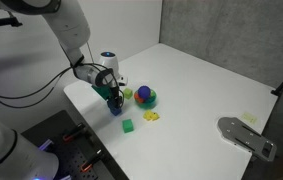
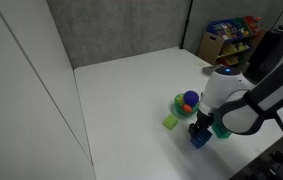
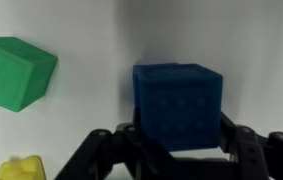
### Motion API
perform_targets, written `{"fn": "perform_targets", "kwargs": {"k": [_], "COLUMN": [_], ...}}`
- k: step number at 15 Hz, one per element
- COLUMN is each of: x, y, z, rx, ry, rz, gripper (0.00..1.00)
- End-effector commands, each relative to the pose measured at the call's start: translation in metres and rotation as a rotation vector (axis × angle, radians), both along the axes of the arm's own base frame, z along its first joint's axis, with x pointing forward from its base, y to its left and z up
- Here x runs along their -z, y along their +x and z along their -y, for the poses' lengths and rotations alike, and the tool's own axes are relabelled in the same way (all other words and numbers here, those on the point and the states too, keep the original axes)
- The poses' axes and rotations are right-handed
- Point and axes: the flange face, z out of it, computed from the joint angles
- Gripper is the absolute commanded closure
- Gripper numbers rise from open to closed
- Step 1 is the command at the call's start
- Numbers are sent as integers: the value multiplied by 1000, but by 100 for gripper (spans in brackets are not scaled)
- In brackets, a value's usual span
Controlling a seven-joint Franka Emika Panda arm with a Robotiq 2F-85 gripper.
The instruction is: Pick up the navy blue block from the neon blue top and move it onto the light green block top
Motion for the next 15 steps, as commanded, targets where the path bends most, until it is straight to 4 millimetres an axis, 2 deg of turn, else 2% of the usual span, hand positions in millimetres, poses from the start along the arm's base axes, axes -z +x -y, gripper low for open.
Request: {"fn": "perform_targets", "kwargs": {"k": [1,2,5,9,15], "x": [-10,-17,-36,-61,-69], "y": [12,14,25,51,104], "z": [-2,-4,-12,-30,-37], "rx": [7,12,18,21,75], "ry": [1,4,5,-5,-35], "rz": [-13,-12,-3,32,73], "gripper": [60,66,67,67,67]}}
